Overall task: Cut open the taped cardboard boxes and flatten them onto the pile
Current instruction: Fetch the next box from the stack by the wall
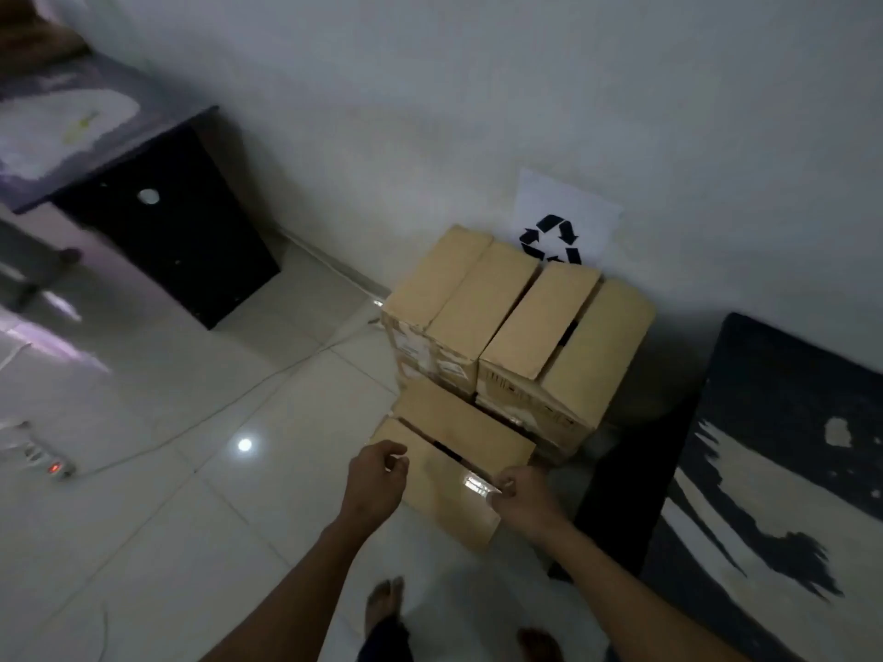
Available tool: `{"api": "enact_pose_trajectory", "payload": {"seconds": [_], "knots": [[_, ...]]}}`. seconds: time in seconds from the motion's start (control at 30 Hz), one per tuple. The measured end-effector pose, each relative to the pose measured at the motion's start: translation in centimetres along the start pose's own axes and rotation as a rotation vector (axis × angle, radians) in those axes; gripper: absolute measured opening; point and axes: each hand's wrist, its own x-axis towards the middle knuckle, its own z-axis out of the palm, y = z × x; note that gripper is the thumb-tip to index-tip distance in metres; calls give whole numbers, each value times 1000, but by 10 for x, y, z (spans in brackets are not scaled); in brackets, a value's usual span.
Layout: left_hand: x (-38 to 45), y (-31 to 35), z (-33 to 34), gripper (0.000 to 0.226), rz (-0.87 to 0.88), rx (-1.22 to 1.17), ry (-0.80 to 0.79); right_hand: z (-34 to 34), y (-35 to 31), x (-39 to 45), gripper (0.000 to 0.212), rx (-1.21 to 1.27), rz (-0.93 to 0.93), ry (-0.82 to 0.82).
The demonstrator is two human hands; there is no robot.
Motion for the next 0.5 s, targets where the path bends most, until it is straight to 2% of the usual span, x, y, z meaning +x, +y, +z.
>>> {"api": "enact_pose_trajectory", "payload": {"seconds": [0.1, 0.27, 0.43, 0.5], "knots": [[33, -16, -19, 22, 43, 79, -104, 20, -16, -2, 22, 86, 129, 105], [79, -46, -36, 24, 49, 186, -209, 59, -22, -2, 33, 235, 295, 178], [124, -82, -24, 31, -1, 282, -291, 94, 7, 22, 58, 356, 478, 210], [146, -100, -12, 41, -36, 304, -295, 110, 25, 36, 58, 409, 548, 235]]}}
